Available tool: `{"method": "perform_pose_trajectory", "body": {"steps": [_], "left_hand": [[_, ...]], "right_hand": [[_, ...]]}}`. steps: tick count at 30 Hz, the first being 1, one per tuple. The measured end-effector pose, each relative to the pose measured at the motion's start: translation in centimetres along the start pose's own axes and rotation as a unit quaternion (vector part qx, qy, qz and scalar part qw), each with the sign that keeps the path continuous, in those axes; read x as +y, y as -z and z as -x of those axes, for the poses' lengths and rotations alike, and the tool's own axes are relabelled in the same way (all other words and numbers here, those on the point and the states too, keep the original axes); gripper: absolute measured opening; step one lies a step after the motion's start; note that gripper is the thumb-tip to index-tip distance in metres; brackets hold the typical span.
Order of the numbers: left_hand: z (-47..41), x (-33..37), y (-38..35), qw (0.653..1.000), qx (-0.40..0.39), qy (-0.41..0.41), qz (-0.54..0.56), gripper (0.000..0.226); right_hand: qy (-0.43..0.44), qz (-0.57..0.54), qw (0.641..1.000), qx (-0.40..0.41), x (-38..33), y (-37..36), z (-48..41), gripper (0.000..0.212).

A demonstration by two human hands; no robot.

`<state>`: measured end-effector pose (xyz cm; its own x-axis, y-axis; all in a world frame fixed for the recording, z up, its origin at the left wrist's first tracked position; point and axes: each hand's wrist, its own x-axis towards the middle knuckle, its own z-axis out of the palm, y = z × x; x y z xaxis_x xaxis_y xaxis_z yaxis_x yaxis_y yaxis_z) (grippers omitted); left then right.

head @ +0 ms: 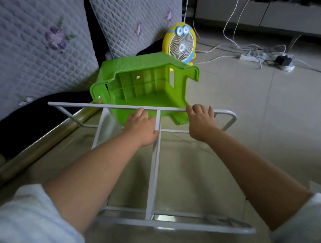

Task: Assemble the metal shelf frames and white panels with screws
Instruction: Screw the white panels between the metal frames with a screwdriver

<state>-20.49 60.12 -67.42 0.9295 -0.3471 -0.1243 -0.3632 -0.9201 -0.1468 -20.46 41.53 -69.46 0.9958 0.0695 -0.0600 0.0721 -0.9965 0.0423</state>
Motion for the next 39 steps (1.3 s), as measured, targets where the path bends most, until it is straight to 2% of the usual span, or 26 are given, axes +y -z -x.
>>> {"method": "perform_pose_trajectory", "body": {"steps": [5, 7, 8, 10, 12, 13, 14, 16, 18, 19, 21, 22, 24, 26, 29, 30, 32, 33, 36, 39], "left_hand": [[1.4, 0.6, 0.4, 0.999, -0.009, -0.039, -0.019, 0.044], [2.9, 0.8, 0.3, 0.998, -0.012, -0.057, -0.014, 0.040], [4.0, 0.9, -0.1, 0.997, -0.009, -0.070, -0.006, 0.039], [7.0, 1.1, -0.9, 0.994, -0.001, -0.108, 0.011, 0.039], [10.2, 0.9, -2.0, 0.987, -0.026, -0.159, 0.027, 0.040], [11.9, 0.7, -2.5, 0.981, -0.055, -0.181, 0.041, 0.041], [13.5, 0.4, -3.1, 0.976, -0.092, -0.194, 0.049, 0.042], [15.8, -0.5, -4.3, 0.968, -0.133, -0.207, 0.045, 0.045], [17.2, -1.5, -5.6, 0.968, -0.114, -0.223, 0.034, 0.038], [17.6, -2.0, -6.5, 0.971, -0.070, -0.227, 0.008, 0.033], [18.3, -2.4, -7.3, 0.977, -0.027, -0.211, 0.000, 0.037], [18.6, -2.3, -7.6, 0.980, -0.021, -0.197, 0.002, 0.039], [19.0, -1.9, -7.5, 0.987, -0.059, -0.147, 0.022, 0.040], [18.7, -1.7, -7.6, 0.994, -0.002, -0.104, 0.036, 0.039], [17.4, -2.6, -5.3, 0.990, 0.097, -0.101, 0.033, 0.052], [16.6, -3.3, -4.9, 0.980, 0.171, -0.096, 0.035, 0.056], [15.7, -4.2, -2.6, 0.968, 0.228, -0.098, 0.024, 0.056], [15.1, -4.4, -0.8, 0.964, 0.249, -0.098, 0.011, 0.054], [13.0, -5.8, 2.3, 0.945, 0.312, -0.097, -0.019, 0.053], [11.9, -6.7, 3.7, 0.945, 0.311, -0.098, -0.017, 0.056]], "right_hand": [[0.072, -0.018, 0.997, 0.032, -0.3, -0.1, 1.7, 0.060], [0.142, -0.021, 0.990, -0.005, -1.2, 0.0, 3.4, 0.051], [0.181, -0.035, 0.981, -0.056, -1.7, 0.0, 4.4, 0.045], [0.218, -0.104, 0.946, -0.218, -3.1, 0.2, 7.1, 0.036], [0.219, -0.162, 0.878, -0.393, -4.4, 0.1, 9.8, 0.039], [0.216, -0.171, 0.849, -0.451, -4.9, 0.0, 11.0, 0.041], [0.214, -0.171, 0.828, -0.488, -5.2, -0.3, 12.1, 0.042], [0.213, -0.154, 0.821, -0.506, -5.7, -1.2, 13.9, 0.038], [0.229, -0.100, 0.851, -0.461, -6.0, -2.1, 15.4, 0.025], [0.234, -0.078, 0.867, -0.433, -6.1, -2.6, 16.0, 0.023], [0.224, -0.081, 0.888, -0.392, -6.3, -3.3, 17.0, 0.029], [0.212, -0.093, 0.900, -0.370, -6.3, -3.5, 17.3, 0.031], [0.194, -0.093, 0.932, -0.293, -6.5, -3.1, 17.6, 0.031], [0.172, -0.065, 0.960, -0.212, -6.7, -1.7, 17.5, 0.042], [0.163, -0.040, 0.982, -0.083, -6.4, 1.0, 17.1, 0.048], [0.171, -0.043, 0.984, -0.016, -6.1, 1.9, 16.7, 0.049], [0.211, -0.038, 0.964, 0.157, -5.2, 3.0, 15.0, 0.047], [0.217, -0.034, 0.952, 0.215, -4.9, 3.7, 14.0, 0.046], [0.227, -0.025, 0.938, 0.259, -4.5, 5.9, 11.0, 0.043], [0.213, -0.011, 0.949, 0.232, -4.7, 8.0, 9.6, 0.050]]}}
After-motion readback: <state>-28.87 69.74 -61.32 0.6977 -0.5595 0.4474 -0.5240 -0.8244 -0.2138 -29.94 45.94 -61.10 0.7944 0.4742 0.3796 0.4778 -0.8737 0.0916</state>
